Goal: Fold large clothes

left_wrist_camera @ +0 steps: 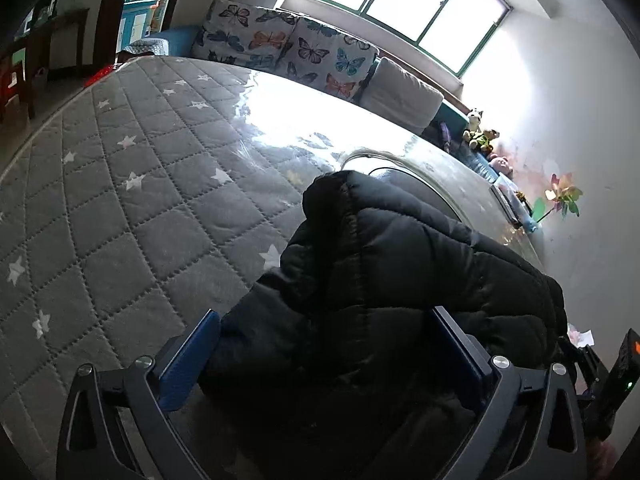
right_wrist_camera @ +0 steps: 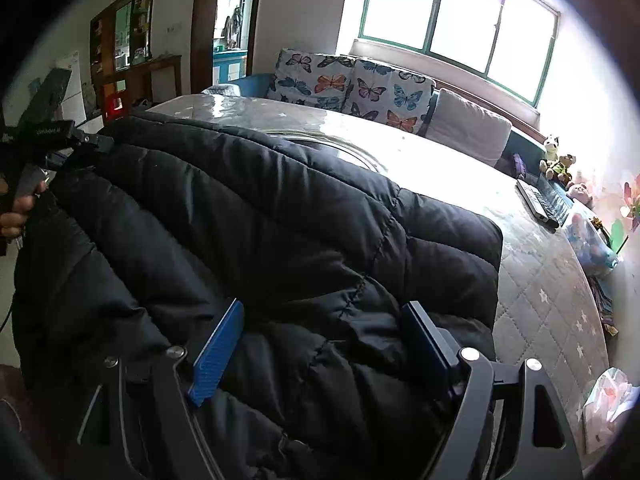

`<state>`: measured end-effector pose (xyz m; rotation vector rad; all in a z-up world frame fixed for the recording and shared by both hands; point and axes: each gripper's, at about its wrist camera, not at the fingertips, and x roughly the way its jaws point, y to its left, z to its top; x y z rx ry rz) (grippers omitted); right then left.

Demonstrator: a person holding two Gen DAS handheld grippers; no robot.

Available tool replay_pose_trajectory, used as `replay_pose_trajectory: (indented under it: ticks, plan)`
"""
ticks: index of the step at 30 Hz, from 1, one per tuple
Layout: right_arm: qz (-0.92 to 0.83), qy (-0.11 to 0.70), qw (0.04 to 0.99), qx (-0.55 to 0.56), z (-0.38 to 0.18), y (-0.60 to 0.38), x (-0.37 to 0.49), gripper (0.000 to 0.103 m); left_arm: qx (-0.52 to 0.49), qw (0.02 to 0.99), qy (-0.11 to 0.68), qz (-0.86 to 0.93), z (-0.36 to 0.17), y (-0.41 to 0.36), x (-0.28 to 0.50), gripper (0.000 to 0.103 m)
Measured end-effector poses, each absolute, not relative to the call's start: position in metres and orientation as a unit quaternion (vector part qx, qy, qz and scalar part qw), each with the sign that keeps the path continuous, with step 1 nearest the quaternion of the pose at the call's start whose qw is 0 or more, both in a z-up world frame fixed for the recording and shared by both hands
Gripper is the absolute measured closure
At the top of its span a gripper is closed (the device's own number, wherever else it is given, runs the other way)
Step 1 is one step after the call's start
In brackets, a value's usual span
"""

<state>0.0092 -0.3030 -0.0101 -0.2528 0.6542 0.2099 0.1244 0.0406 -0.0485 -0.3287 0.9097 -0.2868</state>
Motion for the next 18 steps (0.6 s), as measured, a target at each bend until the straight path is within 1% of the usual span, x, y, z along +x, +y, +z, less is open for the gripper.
replay_pose_trajectory:
  ticks: [6, 13, 18]
  plan:
    - [0.12, 0.336, 0.926, -0.121, 0.009, -0.305, 0.011, 0.015, -0.175, 0.869, 0.439, -0.149, -0.066, 0.047, 0.134, 0.0]
    - [0.109, 0.322, 0.938, -0.07, 0.035, -0.335, 0.018, 0.015, -0.179, 0.869, 0.435, -0.152, -0.077, 0.047, 0.139, 0.0]
    - [0.094, 0.341, 0.934, -0.043, 0.026, -0.36, 0.034, 0.015, -0.174, 0.871, 0.434, -0.149, -0.077, 0.044, 0.137, 0.0]
